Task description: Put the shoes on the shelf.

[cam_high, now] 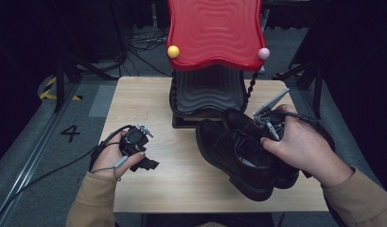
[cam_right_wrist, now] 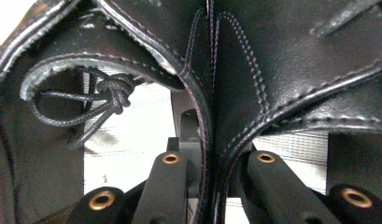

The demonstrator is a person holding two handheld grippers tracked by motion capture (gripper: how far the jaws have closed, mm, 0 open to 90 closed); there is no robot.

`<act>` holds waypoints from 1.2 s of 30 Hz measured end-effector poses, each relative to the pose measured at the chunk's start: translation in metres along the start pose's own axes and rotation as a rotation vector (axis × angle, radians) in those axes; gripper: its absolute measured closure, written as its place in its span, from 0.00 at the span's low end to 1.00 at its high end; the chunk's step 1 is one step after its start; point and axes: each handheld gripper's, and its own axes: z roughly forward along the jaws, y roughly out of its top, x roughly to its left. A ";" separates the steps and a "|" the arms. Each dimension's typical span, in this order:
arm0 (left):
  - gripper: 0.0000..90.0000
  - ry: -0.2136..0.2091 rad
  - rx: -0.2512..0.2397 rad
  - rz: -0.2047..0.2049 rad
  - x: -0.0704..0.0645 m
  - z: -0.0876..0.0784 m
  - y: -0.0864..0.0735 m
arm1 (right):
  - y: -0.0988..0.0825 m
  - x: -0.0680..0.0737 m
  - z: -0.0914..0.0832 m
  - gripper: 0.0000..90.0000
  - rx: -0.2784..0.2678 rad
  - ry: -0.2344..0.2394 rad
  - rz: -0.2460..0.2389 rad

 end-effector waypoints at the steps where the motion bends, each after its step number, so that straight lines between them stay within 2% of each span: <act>1: 0.28 0.000 0.000 -0.001 0.000 0.000 0.000 | 0.000 0.000 -0.006 0.91 -0.002 -0.002 -0.002; 9: 0.28 0.003 -0.002 -0.006 0.002 0.000 -0.001 | 0.002 -0.002 -0.040 0.91 -0.046 -0.011 0.010; 15: 0.28 0.012 -0.002 -0.012 0.004 -0.002 -0.003 | 0.005 -0.003 -0.056 0.91 -0.067 -0.003 0.020; 18: 0.28 0.011 -0.006 -0.023 0.004 -0.002 -0.004 | 0.008 -0.003 -0.070 0.91 -0.078 -0.007 0.026; 21: 0.28 0.021 -0.002 -0.020 0.005 -0.003 -0.006 | 0.010 -0.002 -0.078 0.91 -0.082 -0.013 0.023; 30: 0.28 0.031 -0.021 -0.051 0.006 -0.009 -0.017 | 0.023 0.003 -0.119 0.91 -0.103 -0.005 0.034; 36: 0.28 0.037 -0.025 -0.059 0.007 -0.012 -0.024 | 0.029 0.006 -0.136 0.91 -0.084 0.005 0.034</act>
